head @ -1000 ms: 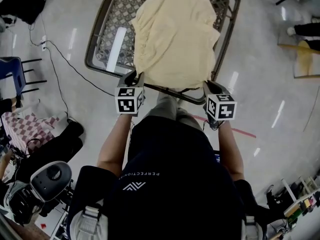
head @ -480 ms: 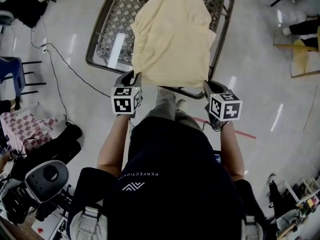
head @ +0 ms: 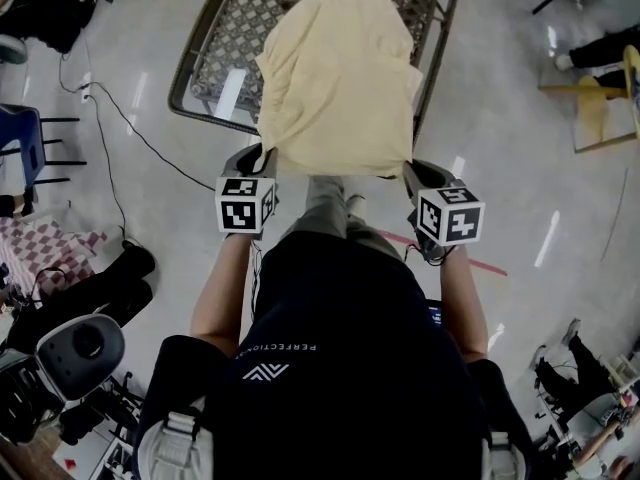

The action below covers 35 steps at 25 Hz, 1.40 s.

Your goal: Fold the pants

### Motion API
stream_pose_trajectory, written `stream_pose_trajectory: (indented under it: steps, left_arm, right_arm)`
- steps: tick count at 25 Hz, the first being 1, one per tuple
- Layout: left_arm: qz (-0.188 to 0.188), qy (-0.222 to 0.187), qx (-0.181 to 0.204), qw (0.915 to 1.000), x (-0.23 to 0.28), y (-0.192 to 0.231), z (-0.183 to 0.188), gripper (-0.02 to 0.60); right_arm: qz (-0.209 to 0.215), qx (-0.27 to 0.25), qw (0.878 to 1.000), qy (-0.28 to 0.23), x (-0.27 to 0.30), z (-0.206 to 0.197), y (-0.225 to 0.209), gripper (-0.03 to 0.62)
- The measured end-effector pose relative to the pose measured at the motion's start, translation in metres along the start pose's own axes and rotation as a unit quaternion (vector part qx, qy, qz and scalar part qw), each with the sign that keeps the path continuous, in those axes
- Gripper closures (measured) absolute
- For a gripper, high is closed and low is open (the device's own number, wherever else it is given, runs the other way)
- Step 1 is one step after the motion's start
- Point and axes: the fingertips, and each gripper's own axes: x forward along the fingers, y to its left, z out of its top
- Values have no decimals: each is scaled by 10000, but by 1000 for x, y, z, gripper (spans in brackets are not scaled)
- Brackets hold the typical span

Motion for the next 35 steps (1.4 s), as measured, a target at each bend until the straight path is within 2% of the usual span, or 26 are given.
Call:
stream_pose_trajectory:
  steps: [9,15,27,35]
  left_arm:
    - [63,-80,-45,9999,-24,-19,-22,497]
    - [65,-68,-110,9999,-34,-22,-27,497]
    - [81,-363,-187,9991,-30,-11,25,500]
    - [41,-249,-325,9992,-2,10,61,502]
  right_arm:
    - [52,-177,9998,-39,-21,-22,10,546]
    - [80,-300,9994,-156,-32,-16,11,546]
    - [-30,-730,9960,-512,-31,48,2,546]
    - [-99,-880,9945,-559,-6,112,-13,546]
